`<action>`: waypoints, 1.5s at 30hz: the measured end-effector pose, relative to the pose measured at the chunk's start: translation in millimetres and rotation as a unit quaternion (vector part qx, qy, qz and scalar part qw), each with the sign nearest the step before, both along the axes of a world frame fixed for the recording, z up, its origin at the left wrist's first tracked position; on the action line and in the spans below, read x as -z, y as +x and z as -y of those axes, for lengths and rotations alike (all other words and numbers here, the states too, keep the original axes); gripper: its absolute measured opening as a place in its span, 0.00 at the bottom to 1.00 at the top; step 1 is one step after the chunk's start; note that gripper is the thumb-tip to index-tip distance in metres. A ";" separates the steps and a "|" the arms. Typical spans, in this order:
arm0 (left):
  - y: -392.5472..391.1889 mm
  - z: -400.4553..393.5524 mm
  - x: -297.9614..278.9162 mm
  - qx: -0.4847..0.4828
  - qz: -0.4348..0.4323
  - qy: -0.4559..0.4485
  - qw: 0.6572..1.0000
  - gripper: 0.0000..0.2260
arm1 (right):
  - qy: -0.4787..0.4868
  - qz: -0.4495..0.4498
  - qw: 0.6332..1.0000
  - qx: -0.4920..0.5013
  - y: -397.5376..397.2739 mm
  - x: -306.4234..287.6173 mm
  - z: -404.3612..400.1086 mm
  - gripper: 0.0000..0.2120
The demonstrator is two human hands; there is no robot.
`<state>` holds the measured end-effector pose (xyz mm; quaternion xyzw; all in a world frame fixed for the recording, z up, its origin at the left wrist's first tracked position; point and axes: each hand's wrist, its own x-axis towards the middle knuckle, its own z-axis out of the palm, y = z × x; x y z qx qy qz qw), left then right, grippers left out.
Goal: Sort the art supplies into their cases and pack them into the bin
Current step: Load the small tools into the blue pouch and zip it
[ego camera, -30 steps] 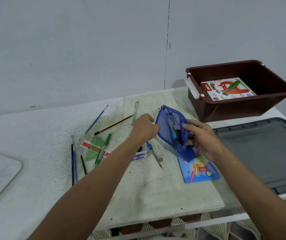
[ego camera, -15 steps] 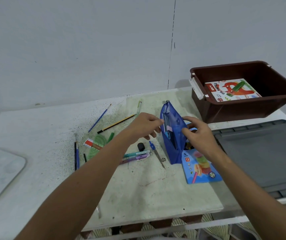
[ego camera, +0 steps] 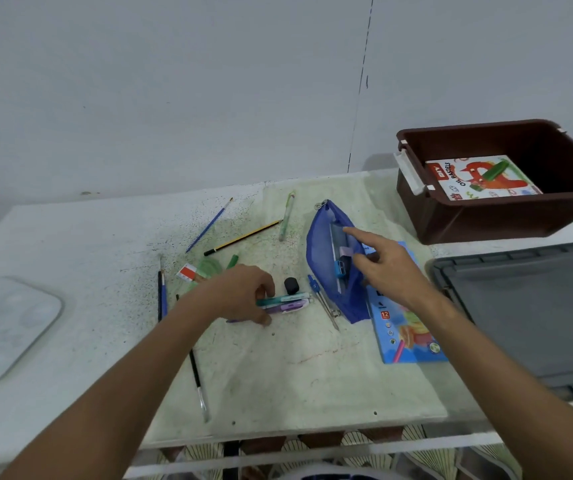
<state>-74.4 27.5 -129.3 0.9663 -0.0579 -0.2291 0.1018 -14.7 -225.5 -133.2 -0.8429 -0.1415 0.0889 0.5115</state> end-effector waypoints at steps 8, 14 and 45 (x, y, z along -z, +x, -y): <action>-4.9 -4.5 2.7 -0.036 0.000 -0.049 0.998 0.11 | -0.035 -0.005 0.999 -0.041 2.6 -0.4 -3.1 0.25; -5.2 -11.5 -18.4 -0.032 0.006 -0.052 0.998 0.09 | 0.000 -0.017 0.998 -0.065 2.7 -6.4 5.6 0.29; 66.5 90.1 -24.6 -0.238 0.182 -0.308 0.903 0.10 | 0.033 -0.038 0.998 -0.044 4.4 -14.5 19.4 0.33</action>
